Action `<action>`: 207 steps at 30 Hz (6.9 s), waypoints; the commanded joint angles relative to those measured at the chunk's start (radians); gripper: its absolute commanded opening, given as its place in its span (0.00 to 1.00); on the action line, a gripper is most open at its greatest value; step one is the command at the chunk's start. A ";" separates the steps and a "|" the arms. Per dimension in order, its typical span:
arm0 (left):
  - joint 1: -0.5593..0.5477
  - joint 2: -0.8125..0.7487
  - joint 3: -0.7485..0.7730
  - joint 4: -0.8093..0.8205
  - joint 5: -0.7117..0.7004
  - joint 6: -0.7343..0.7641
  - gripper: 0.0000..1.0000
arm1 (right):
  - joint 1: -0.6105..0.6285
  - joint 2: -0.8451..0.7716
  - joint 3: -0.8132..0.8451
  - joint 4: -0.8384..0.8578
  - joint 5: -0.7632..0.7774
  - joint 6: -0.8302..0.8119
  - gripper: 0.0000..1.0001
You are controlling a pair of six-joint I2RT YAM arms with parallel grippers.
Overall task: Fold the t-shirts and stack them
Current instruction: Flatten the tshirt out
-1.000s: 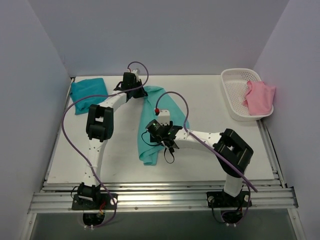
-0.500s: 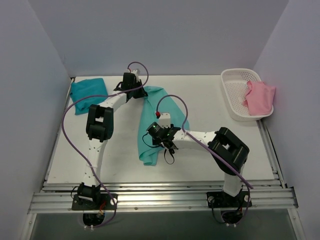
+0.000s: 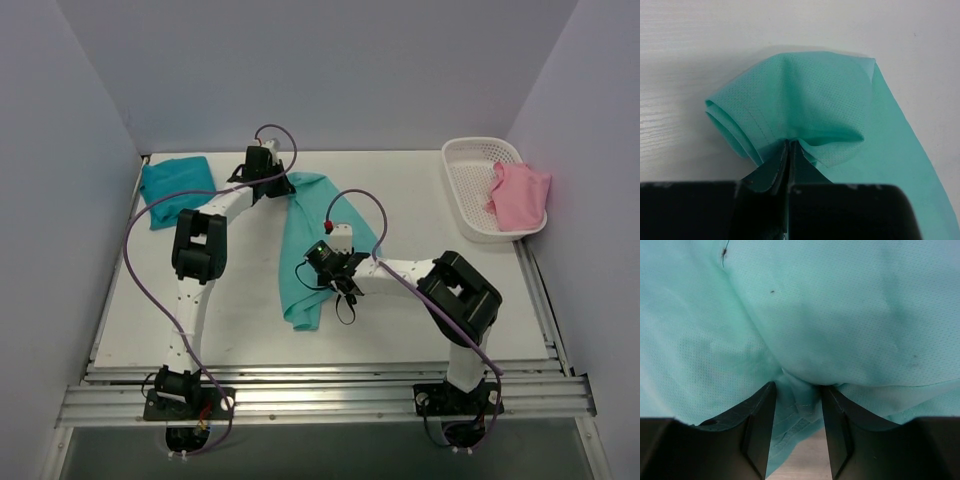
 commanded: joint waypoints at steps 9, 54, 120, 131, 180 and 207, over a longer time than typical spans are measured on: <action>0.005 -0.061 0.006 0.034 0.021 -0.004 0.02 | -0.012 -0.073 -0.039 -0.041 -0.003 0.018 0.36; -0.010 -0.109 -0.020 0.033 0.003 -0.008 0.02 | -0.003 -0.156 -0.020 -0.120 0.023 0.001 0.00; -0.231 -1.477 -0.470 -0.218 -0.569 0.139 0.02 | 0.092 -0.854 0.628 -0.765 0.539 -0.192 0.00; -0.051 -1.102 -0.603 -0.024 -0.448 0.091 0.02 | -0.365 -0.576 0.191 -0.264 0.155 -0.238 0.00; 0.054 -0.434 -0.409 0.040 -0.279 -0.044 0.02 | -0.627 0.192 0.452 -0.024 -0.204 -0.178 0.00; 0.085 0.004 0.092 -0.160 -0.307 -0.025 0.03 | -0.750 0.583 0.778 -0.062 -0.290 -0.109 0.00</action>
